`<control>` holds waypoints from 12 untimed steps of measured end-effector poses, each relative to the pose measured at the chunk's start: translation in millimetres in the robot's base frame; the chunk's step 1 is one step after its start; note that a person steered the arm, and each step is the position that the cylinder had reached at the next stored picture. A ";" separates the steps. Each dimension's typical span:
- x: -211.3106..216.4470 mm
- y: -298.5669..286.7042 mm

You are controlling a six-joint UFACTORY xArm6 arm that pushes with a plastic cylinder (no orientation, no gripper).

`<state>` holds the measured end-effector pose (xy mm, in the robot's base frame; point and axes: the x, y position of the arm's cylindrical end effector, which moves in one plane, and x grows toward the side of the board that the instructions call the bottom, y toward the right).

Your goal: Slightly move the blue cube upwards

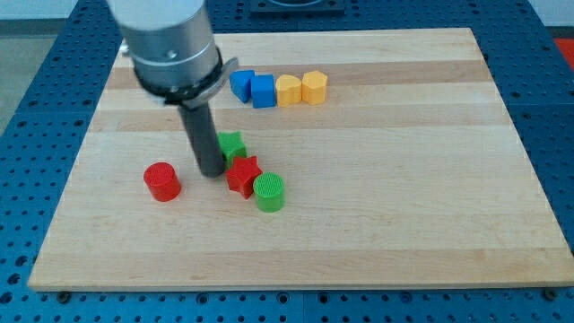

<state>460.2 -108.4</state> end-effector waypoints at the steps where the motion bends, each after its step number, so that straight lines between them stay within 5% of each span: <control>1: -65.8 12.4; 2: -115.7 27.4; 6: -86.1 30.7; 8: -130.1 73.5; 12: -139.9 125.0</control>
<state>320.2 16.6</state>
